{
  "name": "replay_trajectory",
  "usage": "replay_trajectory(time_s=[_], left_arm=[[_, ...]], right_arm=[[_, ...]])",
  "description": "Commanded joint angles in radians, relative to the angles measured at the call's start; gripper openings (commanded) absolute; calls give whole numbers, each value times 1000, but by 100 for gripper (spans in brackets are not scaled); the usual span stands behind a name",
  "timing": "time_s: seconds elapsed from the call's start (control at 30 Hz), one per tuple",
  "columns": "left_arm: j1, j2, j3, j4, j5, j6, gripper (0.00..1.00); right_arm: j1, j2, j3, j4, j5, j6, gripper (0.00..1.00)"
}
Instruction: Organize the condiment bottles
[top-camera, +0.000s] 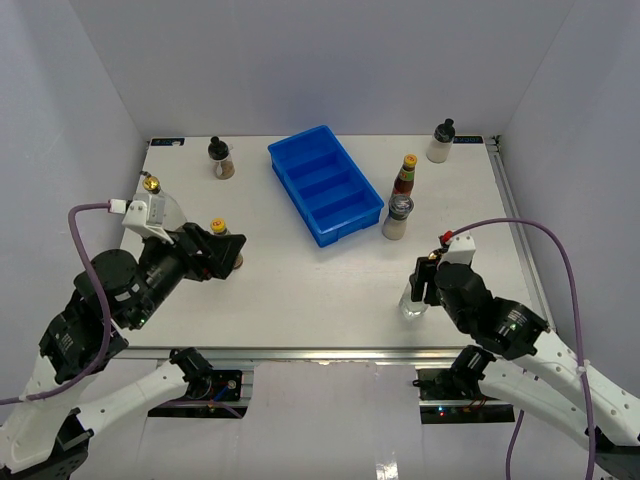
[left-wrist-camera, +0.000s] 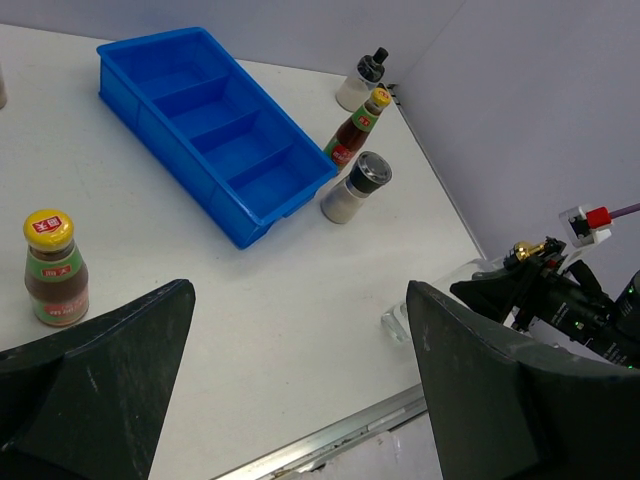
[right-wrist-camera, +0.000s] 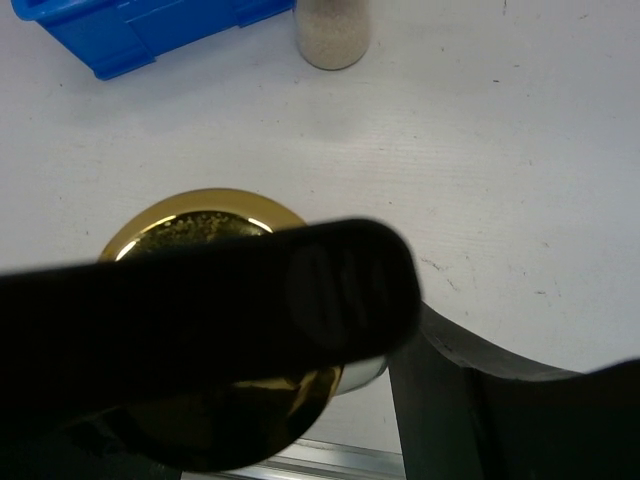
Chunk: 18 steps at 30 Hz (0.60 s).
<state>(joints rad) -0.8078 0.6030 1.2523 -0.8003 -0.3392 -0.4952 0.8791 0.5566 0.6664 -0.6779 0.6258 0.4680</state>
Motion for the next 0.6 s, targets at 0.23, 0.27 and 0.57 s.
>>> replay_trajectory(time_s=[0.23, 0.27, 0.57], left_arm=[[2, 148, -48, 104, 68, 16, 98], [2, 173, -37, 99, 68, 24, 98], [2, 257, 17, 115, 4, 60, 98]], right_arm=[[3, 176, 179, 203, -55, -171, 8], [3, 205, 220, 212, -62, -192, 8], [3, 410, 498, 268, -145, -310, 8]])
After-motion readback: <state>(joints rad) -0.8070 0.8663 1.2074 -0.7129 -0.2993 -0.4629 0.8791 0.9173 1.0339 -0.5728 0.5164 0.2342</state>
